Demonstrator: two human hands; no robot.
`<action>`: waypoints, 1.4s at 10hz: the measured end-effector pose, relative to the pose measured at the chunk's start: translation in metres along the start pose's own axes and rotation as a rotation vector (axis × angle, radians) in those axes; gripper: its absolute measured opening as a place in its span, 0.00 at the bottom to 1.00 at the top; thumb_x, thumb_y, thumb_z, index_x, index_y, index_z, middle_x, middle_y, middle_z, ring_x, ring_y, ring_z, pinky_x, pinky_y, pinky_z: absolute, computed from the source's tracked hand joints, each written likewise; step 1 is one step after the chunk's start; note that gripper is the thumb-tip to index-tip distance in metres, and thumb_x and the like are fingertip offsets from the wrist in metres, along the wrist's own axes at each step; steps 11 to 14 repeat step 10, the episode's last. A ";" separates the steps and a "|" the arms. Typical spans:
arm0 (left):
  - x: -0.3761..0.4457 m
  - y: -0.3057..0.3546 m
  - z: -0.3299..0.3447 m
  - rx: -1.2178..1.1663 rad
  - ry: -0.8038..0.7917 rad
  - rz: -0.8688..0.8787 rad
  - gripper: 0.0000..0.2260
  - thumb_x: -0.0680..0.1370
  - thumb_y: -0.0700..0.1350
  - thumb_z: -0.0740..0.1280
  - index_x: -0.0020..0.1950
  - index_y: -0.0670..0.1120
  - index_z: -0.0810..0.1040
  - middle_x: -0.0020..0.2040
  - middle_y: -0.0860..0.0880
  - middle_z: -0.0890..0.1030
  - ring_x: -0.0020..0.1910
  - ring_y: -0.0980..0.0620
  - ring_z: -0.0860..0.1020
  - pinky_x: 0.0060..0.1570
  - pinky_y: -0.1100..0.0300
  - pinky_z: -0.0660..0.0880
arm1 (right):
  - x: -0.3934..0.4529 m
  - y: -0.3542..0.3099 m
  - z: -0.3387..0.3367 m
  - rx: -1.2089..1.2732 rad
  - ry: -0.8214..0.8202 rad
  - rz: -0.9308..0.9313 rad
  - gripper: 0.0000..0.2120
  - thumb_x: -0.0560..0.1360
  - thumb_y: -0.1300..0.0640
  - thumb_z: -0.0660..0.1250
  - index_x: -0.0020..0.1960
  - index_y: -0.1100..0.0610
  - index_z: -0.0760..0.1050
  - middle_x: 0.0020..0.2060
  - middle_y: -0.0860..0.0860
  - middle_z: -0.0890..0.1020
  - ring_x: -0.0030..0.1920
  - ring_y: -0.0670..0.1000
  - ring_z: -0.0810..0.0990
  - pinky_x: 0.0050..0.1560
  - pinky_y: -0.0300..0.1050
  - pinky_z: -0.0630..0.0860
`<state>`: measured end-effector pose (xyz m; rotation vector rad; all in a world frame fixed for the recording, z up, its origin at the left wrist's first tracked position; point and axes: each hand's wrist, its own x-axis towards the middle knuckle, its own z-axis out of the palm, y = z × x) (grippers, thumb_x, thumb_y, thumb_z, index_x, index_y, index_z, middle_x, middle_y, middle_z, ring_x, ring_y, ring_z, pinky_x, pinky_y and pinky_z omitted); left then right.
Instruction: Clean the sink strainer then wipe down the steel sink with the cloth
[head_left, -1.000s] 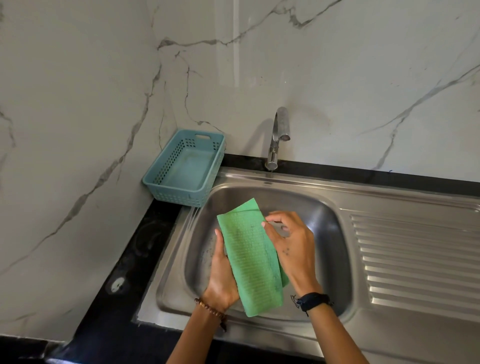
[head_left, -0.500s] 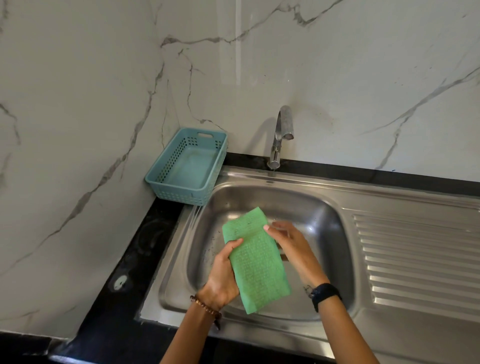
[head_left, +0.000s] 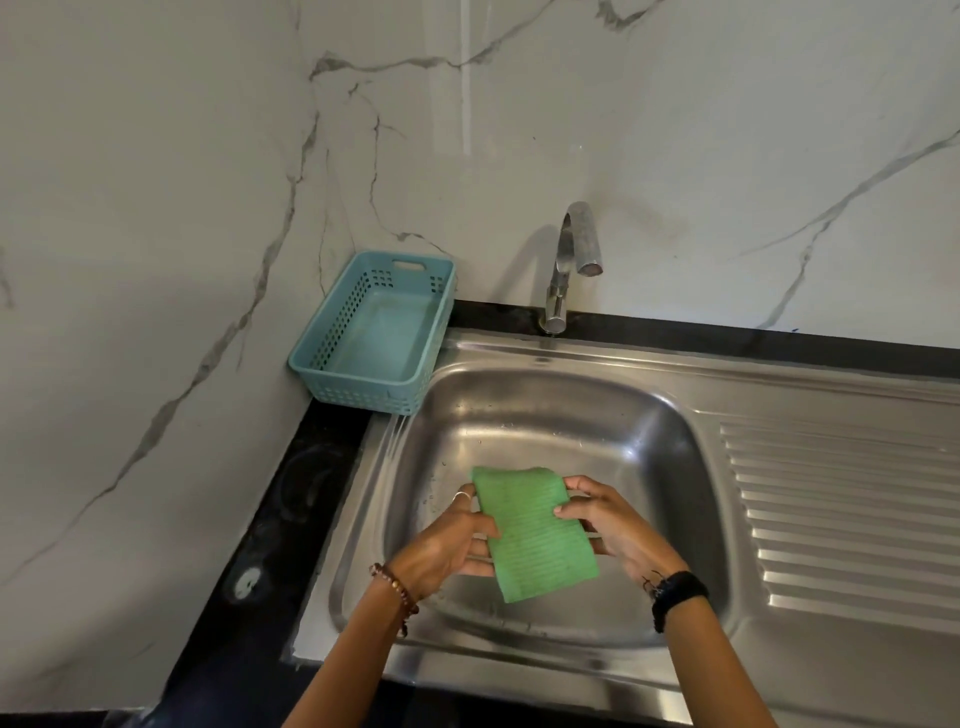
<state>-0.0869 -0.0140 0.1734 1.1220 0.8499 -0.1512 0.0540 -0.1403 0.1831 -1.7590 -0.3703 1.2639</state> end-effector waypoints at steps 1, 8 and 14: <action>-0.003 0.032 -0.015 0.083 -0.002 0.141 0.22 0.76 0.32 0.59 0.61 0.56 0.62 0.52 0.50 0.78 0.42 0.53 0.80 0.33 0.62 0.80 | 0.006 -0.027 0.002 0.035 0.011 -0.095 0.11 0.75 0.62 0.63 0.53 0.48 0.75 0.52 0.50 0.81 0.47 0.47 0.81 0.35 0.36 0.77; 0.113 0.167 -0.191 1.293 0.511 0.037 0.20 0.80 0.38 0.54 0.72 0.45 0.61 0.74 0.38 0.56 0.67 0.38 0.67 0.66 0.47 0.67 | 0.219 -0.196 0.162 -1.105 0.247 -0.380 0.15 0.79 0.66 0.51 0.63 0.66 0.69 0.59 0.63 0.77 0.59 0.61 0.76 0.58 0.52 0.72; 0.109 0.169 -0.174 1.341 0.748 0.247 0.12 0.80 0.41 0.57 0.62 0.41 0.71 0.67 0.40 0.66 0.60 0.41 0.72 0.54 0.50 0.73 | 0.210 -0.202 0.166 -1.162 0.323 -0.466 0.11 0.78 0.66 0.55 0.55 0.65 0.74 0.55 0.62 0.79 0.56 0.61 0.78 0.54 0.51 0.74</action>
